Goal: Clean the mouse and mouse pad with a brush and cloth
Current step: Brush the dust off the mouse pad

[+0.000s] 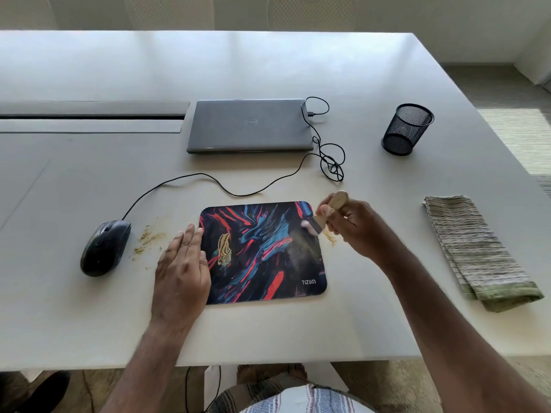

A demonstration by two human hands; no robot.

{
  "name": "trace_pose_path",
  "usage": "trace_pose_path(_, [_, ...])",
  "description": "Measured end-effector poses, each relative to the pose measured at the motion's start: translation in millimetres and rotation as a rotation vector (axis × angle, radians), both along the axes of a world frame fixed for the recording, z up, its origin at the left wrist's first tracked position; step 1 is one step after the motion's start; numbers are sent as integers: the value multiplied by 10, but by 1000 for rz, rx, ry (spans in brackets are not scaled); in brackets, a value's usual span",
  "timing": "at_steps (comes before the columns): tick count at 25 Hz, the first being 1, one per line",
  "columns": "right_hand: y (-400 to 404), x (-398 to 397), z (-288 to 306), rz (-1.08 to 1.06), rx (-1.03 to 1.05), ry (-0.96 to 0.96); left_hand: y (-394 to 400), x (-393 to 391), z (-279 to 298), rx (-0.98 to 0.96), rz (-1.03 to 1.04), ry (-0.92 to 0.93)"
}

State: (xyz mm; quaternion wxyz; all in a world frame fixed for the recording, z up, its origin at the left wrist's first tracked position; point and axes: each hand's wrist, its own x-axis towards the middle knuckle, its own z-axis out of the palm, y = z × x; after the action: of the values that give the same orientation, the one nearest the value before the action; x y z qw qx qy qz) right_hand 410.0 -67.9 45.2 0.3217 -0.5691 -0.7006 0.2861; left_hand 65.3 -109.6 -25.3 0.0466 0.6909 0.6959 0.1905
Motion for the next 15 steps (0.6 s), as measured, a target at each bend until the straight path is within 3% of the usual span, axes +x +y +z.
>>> trace_pose_path(3, [18,24,21,-10,43,20,5,-6,-12,7,1,8])
trace_pose_path(12, [-2,20,-75,53,-143,214,-5,3,5,2,3,2])
trace_pose_path(15, [-13,-23,-82,47,-77,225,-5,2,6,5,2,-1])
